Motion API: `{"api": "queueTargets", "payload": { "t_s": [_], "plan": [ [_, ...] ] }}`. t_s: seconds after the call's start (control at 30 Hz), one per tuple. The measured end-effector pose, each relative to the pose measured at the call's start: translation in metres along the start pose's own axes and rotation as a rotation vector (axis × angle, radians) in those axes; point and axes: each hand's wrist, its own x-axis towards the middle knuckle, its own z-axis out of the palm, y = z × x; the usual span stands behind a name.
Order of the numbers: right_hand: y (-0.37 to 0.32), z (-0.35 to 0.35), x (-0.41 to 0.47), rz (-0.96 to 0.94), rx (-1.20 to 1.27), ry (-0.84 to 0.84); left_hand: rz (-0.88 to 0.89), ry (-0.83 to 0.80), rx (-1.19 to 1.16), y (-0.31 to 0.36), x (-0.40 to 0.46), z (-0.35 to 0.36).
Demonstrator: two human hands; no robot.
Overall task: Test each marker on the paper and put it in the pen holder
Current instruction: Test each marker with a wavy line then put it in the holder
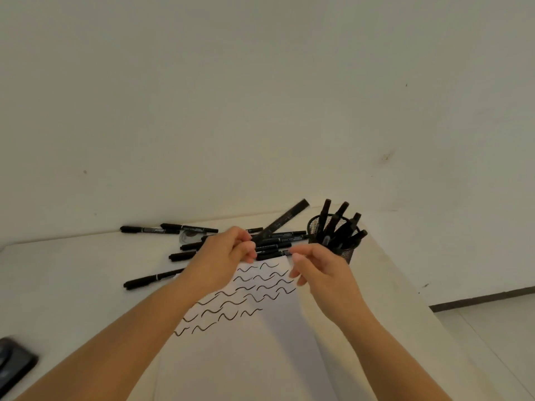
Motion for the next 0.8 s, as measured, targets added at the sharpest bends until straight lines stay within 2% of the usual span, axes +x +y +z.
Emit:
{"api": "queueTargets", "payload": {
  "t_s": [0.1,0.17,0.23,0.4,0.57,0.7,0.8],
  "plan": [
    [0.005,0.020,-0.012,0.092,0.121,-0.109,0.026,-0.042,0.025,0.000,-0.035,0.005],
    [0.006,0.031,-0.020,0.115,0.154,-0.122,0.018,-0.084,0.026,-0.002,-0.052,0.009],
    [0.007,0.041,-0.026,0.150,0.208,-0.063,0.013,-0.089,0.042,-0.003,-0.065,0.012],
    [0.007,0.057,-0.039,0.203,0.326,0.110,0.142,0.087,0.290,-0.003,-0.086,0.018],
    [0.010,0.060,-0.048,0.201,0.321,0.178,0.238,0.116,0.460,-0.004,-0.098,0.021],
    [0.011,0.060,-0.050,0.159,0.314,0.200,0.197,0.051,0.286,-0.001,-0.103,0.020],
    [0.012,0.060,-0.054,0.093,0.304,0.207,0.052,-0.092,-0.036,0.000,-0.104,0.016]
  ]
}}
